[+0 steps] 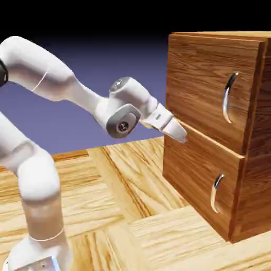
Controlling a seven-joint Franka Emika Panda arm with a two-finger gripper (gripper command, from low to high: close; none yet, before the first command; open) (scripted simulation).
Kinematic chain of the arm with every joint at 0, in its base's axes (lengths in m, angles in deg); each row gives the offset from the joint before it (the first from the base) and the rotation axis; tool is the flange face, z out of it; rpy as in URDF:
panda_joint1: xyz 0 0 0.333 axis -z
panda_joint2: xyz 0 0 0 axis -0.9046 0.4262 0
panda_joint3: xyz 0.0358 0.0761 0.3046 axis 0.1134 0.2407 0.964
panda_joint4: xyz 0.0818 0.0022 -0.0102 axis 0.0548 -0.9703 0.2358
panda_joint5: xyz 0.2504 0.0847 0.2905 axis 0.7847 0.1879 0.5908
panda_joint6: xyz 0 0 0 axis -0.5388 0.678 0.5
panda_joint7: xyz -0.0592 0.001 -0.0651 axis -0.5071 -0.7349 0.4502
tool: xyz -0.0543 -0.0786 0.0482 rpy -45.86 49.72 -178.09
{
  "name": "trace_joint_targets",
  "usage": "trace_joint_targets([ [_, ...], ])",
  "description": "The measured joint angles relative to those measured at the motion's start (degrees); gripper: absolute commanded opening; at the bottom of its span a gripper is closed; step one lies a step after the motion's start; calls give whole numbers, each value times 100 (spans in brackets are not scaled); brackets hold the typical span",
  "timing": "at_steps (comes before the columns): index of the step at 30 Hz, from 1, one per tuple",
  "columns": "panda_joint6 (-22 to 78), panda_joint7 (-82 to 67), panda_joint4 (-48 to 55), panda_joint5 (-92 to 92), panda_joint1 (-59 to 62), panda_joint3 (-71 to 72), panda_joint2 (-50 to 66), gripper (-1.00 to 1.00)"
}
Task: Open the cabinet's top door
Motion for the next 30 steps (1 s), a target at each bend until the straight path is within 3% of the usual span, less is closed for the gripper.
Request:
trace_joint_targets([
  [30,438,5168,1387,-7477,-2803,-3088,-1297,0],
])
